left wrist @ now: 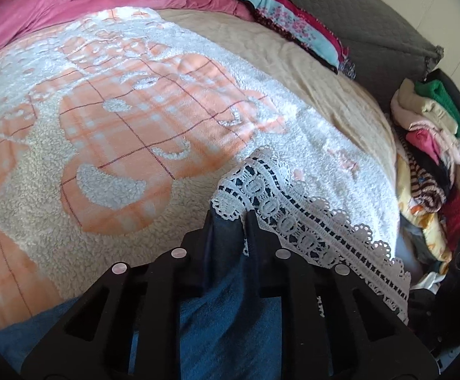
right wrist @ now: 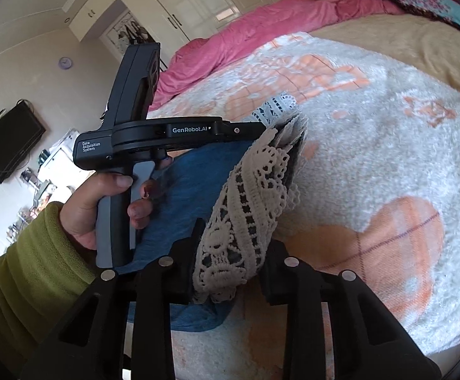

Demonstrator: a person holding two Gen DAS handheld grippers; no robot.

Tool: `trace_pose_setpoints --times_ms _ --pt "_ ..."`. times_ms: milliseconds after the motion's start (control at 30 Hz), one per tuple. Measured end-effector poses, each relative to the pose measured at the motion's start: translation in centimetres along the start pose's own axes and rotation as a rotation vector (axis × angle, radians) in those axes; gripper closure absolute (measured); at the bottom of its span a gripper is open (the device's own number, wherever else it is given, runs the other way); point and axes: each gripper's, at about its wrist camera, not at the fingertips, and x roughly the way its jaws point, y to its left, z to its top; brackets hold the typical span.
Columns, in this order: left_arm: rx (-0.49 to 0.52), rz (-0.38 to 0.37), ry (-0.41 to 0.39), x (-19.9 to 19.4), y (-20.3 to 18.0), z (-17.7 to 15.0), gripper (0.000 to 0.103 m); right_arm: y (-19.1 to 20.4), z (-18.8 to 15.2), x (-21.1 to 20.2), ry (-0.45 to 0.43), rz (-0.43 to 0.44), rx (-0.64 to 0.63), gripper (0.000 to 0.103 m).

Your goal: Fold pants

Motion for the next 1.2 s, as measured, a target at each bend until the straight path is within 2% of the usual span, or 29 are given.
trace_pose_setpoints --times_ms 100,167,267,467,500,567,600,633,733,833,967,1067,1200 --pt "-0.052 -0.052 -0.051 -2.2 0.7 -0.3 0.093 1.9 0.0 -0.3 -0.03 0.003 -0.078 0.075" --pt "-0.06 -0.058 -0.1 -4.4 1.1 -0.5 0.093 4.1 -0.1 -0.7 -0.058 0.008 -0.164 0.075" --pt "-0.089 -0.067 -0.171 -8.2 2.2 -1.5 0.093 7.1 0.1 -0.6 -0.062 0.059 -0.237 0.075" --pt "-0.175 -0.005 -0.249 -14.1 7.0 -4.7 0.092 14.1 0.3 2.6 -0.007 0.135 -0.415 0.075" --pt "-0.206 0.013 -0.252 -14.7 8.0 -5.6 0.088 15.0 0.2 3.5 0.005 0.138 -0.444 0.075" --pt "-0.284 0.068 -0.242 -15.8 9.7 -7.0 0.068 16.7 -1.3 5.5 0.047 0.127 -0.515 0.074" --pt "-0.338 0.088 -0.247 -16.6 10.6 -8.0 0.051 17.4 -2.3 6.1 0.064 0.118 -0.543 0.074" --pt "-0.383 0.083 -0.271 -17.6 11.4 -9.0 0.041 17.8 -3.3 6.9 0.087 0.102 -0.577 0.073" --pt "-0.522 0.006 -0.382 -20.2 13.9 -12.9 0.034 19.1 -6.5 8.5 0.123 0.044 -0.714 0.071" --pt "-0.658 -0.071 -0.45 -21.2 15.8 -16.3 0.031 20.4 -8.4 8.9 0.093 0.007 -0.819 0.066" --pt "-0.653 -0.057 -0.429 -21.1 16.0 -16.2 0.03 21.4 -10.2 8.8 0.028 -0.028 -0.919 0.066" --pt "-0.643 0.005 -0.389 -20.6 15.4 -15.4 0.028 21.2 -10.9 8.5 0.001 -0.037 -0.938 0.061" --pt "-0.613 0.088 -0.329 -19.9 14.3 -14.5 0.028 21.3 -11.1 7.7 -0.001 -0.017 -0.927 0.06"
